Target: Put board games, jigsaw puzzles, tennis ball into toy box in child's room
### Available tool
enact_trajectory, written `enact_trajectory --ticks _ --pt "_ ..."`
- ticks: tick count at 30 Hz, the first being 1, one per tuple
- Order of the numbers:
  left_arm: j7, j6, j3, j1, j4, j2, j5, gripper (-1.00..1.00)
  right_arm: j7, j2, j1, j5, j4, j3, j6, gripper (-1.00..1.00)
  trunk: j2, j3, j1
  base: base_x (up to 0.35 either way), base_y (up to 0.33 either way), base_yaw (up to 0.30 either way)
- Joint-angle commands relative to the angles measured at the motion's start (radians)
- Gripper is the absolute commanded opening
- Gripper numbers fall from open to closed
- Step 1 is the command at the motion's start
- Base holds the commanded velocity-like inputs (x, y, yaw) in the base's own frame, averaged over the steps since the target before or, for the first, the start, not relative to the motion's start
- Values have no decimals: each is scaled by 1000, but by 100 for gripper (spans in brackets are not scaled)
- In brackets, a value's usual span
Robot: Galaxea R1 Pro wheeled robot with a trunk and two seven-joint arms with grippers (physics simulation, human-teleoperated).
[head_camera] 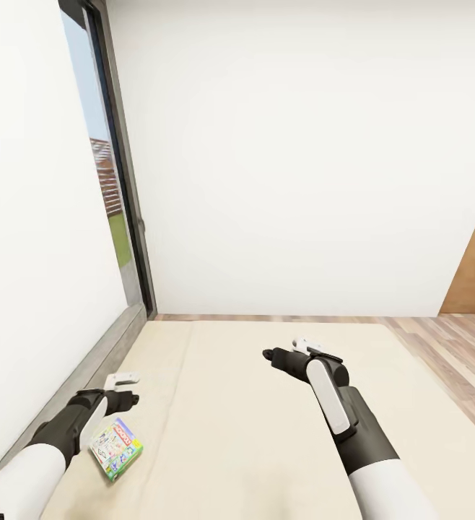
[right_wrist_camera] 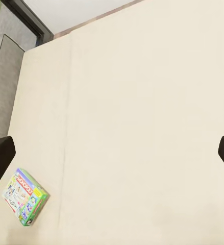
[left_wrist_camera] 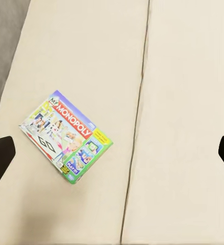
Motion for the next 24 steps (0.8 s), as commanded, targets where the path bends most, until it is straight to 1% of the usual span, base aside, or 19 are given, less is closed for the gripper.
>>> enact_trajectory --ticks 1,6,16,19,24 --pt "-7 8 1 0 -1 1 9 100 -10 0 0 -11 -1 1 1 100 -1 0 0 0 0 0" --pt "-39 13 0 0 0 6 9 100 -10 0 0 -11 0 1 0 100 -1 0 0 0 0 0" --pt "-52 13 -1 0 0 8 7 100 -5 0 0 -16 8 -2 -5 100 -1 0 0 0 0 0" --pt "-52 11 -1 0 0 9 7 100 -5 0 0 -27 8 -1 -6 100 -1 0 0 0 0 0" --pt "-52 7 0 0 -5 10 7 100 -4 0 0 -60 6 -1 -8 100 -1 0 0 0 0 0"
